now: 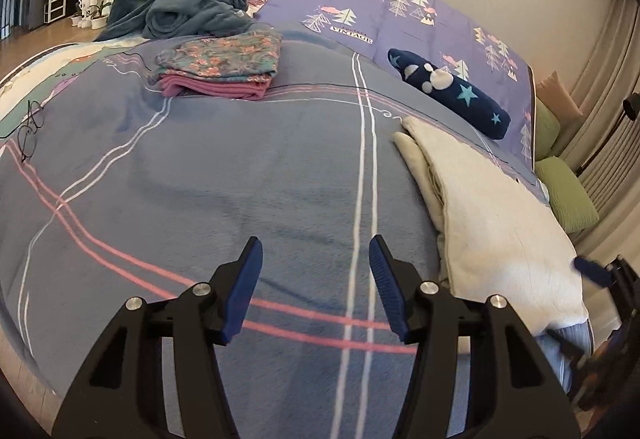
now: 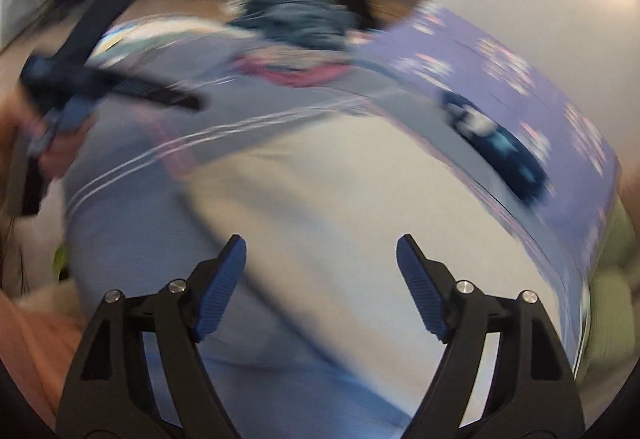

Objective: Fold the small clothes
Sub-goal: 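Open both tools and withdraw them from the folded shirt, then grasp the cream shirt edge with the right tool while the left tool grasps beside it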

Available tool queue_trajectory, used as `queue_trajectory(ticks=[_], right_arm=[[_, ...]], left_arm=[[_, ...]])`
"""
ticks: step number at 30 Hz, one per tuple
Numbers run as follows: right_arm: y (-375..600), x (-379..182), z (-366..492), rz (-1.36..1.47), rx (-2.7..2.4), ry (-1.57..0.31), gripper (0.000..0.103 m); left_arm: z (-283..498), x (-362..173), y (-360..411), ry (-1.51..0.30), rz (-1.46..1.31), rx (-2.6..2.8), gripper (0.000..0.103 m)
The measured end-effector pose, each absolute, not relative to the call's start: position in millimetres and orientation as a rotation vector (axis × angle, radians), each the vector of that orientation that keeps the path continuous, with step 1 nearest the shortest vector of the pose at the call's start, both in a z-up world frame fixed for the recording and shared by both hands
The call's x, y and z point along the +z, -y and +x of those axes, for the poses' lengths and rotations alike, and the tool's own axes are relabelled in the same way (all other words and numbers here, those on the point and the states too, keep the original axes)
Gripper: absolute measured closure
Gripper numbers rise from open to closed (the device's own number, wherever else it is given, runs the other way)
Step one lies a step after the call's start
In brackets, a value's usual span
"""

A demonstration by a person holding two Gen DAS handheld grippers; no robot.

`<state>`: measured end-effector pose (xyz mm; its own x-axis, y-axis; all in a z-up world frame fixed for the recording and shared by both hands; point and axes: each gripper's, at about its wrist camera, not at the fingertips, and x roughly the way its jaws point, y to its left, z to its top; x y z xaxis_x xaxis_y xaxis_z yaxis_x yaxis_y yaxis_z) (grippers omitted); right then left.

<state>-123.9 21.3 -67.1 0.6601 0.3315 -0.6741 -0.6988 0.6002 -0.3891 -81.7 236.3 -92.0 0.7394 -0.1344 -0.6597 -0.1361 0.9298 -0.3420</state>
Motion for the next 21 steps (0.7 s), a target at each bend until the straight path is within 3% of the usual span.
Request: queue_trajectory(ticks=[5,13,16,21], right_arm=[[-52,-93,-129,-0.867,0.565,-0.546,0.023],[-94,-110,-117,-0.908,0.394,-0.412,0.024],[-102,-110,-105,-0.855,0.385,-0.434,0.030],[-89,-108,-104,-0.829,0.421,-0.505,0.050]], left_arm=[[-91,-95,-248,-0.735,-0.425,-0.007,0.045],[-76,-102,-259,-0.739,-0.551,-0.114,0.044],[-53,-104,-255,-0.743,-0.609,-0.207,0.044],[-2,-114,-242,-0.799,-0.729,-0.410,0.044]])
